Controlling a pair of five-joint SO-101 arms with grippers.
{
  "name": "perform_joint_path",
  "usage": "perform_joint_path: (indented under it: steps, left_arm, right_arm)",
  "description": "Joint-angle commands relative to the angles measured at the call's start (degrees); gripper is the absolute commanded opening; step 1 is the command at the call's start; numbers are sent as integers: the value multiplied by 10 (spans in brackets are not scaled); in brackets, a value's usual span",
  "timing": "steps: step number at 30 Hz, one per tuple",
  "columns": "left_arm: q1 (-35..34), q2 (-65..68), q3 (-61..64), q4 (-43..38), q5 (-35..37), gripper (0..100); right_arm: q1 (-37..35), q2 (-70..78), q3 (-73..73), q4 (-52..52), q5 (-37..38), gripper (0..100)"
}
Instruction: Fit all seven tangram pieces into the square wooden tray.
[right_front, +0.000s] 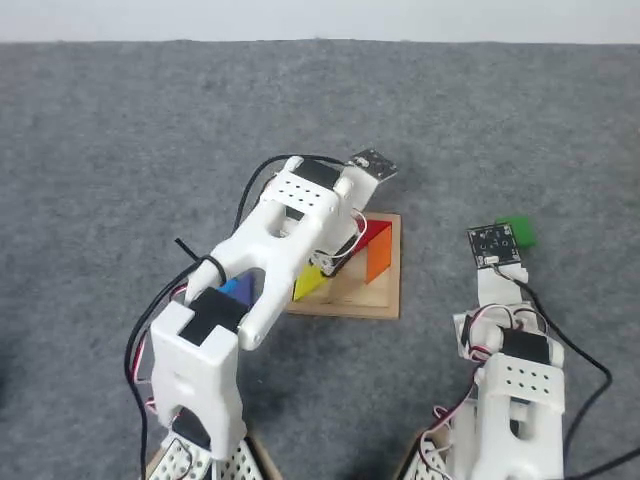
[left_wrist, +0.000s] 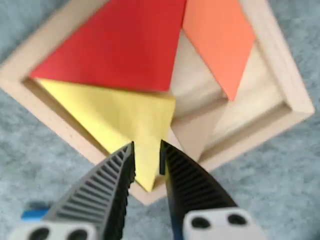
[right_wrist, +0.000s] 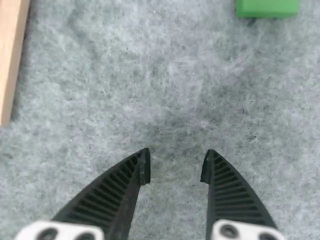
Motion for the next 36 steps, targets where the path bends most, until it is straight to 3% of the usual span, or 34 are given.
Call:
perform_joint_path:
  steps: [1, 13, 23, 36]
  left_arm:
    - [1, -44, -29, 42, 4, 83]
    - [68, -39, -28, 47, 24, 83]
    - [67, 51, -35, -38, 21, 83]
    - [63, 64, -122, -39, 0, 83]
  right_arm:
    - [-5, -11, -24, 3, 6, 194]
    - [-5, -11, -24, 2, 5, 194]
    - [-5, -12, -24, 5, 6, 194]
    - [-5, -11, -24, 3, 6, 194]
